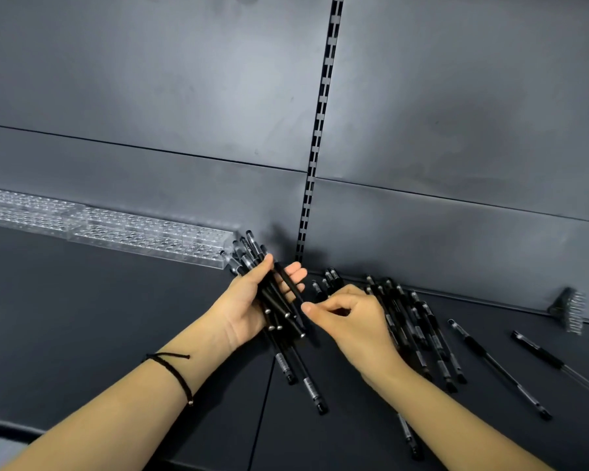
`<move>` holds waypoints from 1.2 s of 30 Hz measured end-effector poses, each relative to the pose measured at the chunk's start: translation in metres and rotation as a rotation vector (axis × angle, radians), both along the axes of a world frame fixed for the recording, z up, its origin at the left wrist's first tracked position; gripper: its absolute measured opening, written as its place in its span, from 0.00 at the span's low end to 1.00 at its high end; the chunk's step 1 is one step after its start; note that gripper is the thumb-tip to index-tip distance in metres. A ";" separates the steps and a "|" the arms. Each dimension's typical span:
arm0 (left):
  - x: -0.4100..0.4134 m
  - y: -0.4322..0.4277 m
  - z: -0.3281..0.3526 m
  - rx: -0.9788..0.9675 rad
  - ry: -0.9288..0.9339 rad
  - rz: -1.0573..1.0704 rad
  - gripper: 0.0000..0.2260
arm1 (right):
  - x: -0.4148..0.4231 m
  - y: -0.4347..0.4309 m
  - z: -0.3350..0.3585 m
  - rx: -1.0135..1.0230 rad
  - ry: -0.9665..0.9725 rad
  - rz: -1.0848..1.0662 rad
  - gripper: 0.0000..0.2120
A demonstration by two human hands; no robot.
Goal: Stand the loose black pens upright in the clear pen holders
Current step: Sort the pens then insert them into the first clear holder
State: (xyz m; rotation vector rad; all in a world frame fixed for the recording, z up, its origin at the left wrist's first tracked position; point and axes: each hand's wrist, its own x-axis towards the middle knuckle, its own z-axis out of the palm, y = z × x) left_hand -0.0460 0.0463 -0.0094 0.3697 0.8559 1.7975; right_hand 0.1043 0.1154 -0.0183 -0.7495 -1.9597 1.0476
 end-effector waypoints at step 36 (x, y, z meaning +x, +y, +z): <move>-0.049 -0.016 0.015 0.195 -0.096 0.291 0.09 | 0.026 0.049 -0.005 0.355 -1.045 0.026 0.34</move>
